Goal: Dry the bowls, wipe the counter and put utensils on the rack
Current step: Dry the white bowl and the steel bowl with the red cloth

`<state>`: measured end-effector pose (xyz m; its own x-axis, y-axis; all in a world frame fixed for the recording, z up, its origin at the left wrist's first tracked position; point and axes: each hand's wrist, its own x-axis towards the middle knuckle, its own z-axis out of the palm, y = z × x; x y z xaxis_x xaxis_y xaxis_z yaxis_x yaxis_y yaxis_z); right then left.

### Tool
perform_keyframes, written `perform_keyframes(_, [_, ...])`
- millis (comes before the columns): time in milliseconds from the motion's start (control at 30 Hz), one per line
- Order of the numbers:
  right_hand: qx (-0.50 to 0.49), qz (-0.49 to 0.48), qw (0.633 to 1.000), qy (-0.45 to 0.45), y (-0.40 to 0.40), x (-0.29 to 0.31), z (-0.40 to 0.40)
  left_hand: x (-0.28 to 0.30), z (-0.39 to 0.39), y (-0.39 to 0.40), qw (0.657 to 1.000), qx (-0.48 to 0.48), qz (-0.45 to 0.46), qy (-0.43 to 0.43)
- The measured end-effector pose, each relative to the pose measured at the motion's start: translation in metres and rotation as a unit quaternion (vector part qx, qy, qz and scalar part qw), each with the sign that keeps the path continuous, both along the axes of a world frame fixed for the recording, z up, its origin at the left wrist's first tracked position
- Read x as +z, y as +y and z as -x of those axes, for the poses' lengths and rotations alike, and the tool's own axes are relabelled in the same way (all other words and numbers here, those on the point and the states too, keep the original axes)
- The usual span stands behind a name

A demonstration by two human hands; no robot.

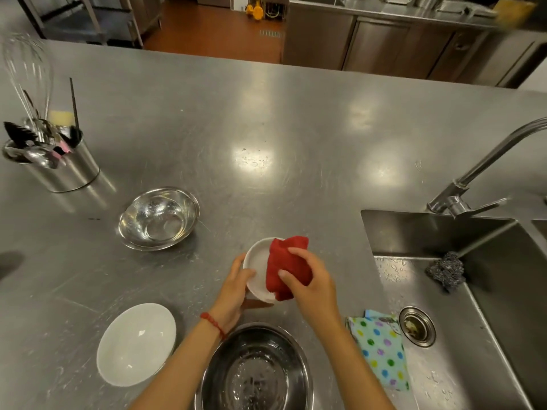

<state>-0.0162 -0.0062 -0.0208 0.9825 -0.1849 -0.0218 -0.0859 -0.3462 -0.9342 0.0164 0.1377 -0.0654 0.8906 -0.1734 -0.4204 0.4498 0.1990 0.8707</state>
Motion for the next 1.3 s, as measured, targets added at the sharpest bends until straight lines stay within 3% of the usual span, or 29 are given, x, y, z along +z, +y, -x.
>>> perform_keyframes(200, [0.073,0.276,0.958,-0.033,0.019,-0.005,-0.005,0.016,0.007,-0.009,0.991,-0.008,-0.089,-0.098])
perform_keyframes(300, [0.044,0.224,0.972,0.053,0.023,-0.001,-0.008,0.025,0.009,-0.009,0.984,0.012,-0.119,-0.134])
perform_keyframes(400, [0.133,0.202,0.963,0.115,0.016,0.004,-0.014,0.027,0.017,-0.013,0.983,0.031,-0.126,-0.130])
perform_keyframes(500, [0.164,0.121,0.974,0.103,0.013,0.007,-0.012,0.028,0.024,-0.018,0.984,0.030,-0.118,-0.130])
perform_keyframes(600, [0.084,0.079,0.992,0.053,0.025,0.002,-0.001,0.031,0.027,-0.019,0.979,0.014,-0.136,-0.150])
perform_keyframes(733, [0.018,0.214,0.977,0.017,0.037,0.004,0.002,0.033,0.030,-0.018,0.975,0.020,-0.148,-0.165])
perform_keyframes(867, [0.027,0.315,0.939,0.134,0.035,0.012,-0.001,0.036,0.029,-0.023,0.973,0.044,-0.160,-0.163])
perform_keyframes(933, [0.083,0.274,0.943,0.170,0.027,0.014,-0.003,0.032,0.033,-0.025,0.973,0.050,-0.168,-0.153])
perform_keyframes(1033, [0.149,0.105,0.967,0.176,0.014,0.014,-0.003,0.023,0.037,-0.024,0.978,0.042,-0.155,-0.134])
perform_keyframes(1167, [0.058,-0.076,0.985,0.145,0.016,0.005,0.006,0.010,0.038,-0.021,0.974,0.029,-0.174,-0.142])
perform_keyframes(1300, [-0.050,-0.087,0.991,0.091,0.001,0.003,0.007,-0.005,0.030,-0.013,0.961,0.061,-0.229,-0.145])
